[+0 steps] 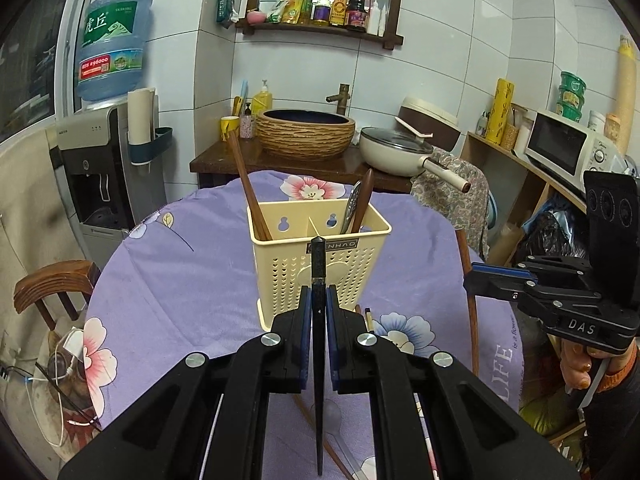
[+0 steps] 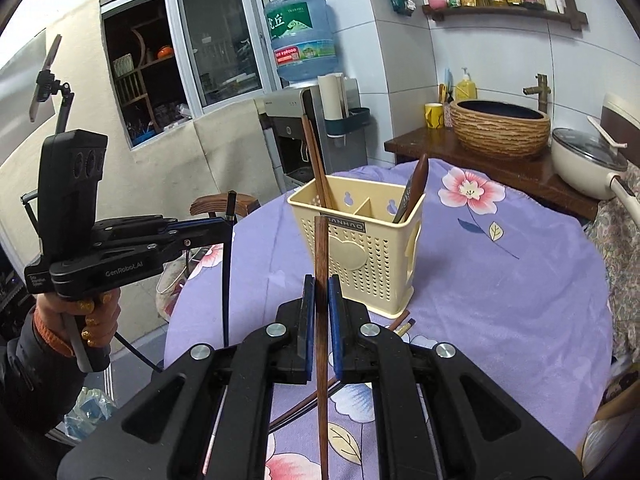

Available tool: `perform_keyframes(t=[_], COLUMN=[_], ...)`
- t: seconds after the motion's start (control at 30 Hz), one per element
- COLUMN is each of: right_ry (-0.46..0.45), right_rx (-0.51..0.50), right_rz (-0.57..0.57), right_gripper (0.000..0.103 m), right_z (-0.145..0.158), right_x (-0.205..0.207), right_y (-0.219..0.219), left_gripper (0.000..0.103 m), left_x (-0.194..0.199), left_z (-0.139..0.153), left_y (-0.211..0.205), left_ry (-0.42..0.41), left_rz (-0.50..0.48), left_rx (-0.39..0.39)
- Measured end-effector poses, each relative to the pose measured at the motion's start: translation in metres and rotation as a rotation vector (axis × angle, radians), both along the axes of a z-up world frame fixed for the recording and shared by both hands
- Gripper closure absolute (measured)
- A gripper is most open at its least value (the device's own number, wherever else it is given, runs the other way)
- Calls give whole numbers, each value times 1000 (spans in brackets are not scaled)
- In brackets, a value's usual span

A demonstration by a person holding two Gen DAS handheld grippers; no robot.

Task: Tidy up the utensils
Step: 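Lift both chopsticks and carry them above the cream holder with both tools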

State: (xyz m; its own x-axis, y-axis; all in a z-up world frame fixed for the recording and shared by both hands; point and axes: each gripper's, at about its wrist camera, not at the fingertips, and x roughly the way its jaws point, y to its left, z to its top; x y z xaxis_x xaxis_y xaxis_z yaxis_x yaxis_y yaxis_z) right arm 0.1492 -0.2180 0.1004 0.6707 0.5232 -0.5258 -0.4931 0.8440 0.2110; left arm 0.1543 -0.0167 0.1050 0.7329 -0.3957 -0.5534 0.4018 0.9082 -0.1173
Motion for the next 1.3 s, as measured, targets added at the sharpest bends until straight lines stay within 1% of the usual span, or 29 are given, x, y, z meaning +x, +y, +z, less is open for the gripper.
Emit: perform_keyframes(t=[0.17, 0.3, 0.53, 0.7, 0.87, 0.97, 1.07, 1.17, 1.23, 1.3], right_ry=[-21, -39, -94, -132, -179, -223, -254, -310, -365, -388], right_rx=[21, 60, 123, 155, 168, 158, 153, 131, 109, 110], right_rz=[4, -1, -50, -88, -129, -164, -200, -254, -295, -320], right_gripper=[96, 96, 96, 96, 96, 96, 96, 96, 96, 96], right_z=[12, 22, 39, 51, 72, 90, 106, 126, 141, 149], right_x=[-5, -7, -3, 6, 21, 36, 50, 66, 79, 89], right_y=[-2, -5, -12, -12, -7, 1, 7, 17, 25, 31], left_gripper=[96, 96, 96, 96, 96, 96, 96, 96, 96, 96], left_x=[-4, -5, -1, 3, 10, 16, 28, 40, 50, 60], left_z=[10, 19, 31, 47, 77, 99, 124, 141, 151, 158], left_y=[2, 3, 3, 4, 1, 0, -2, -6, -8, -8], left_ry=[-18, -37, -51, -61, -83, -107, -137, -158, -178, -186], left_rz=[1, 1, 0, -11, -17, -10, 13, 40, 73, 95], left_rx=[-4, -1, -10, -37, -59, -77, -92, -95, -98, -110])
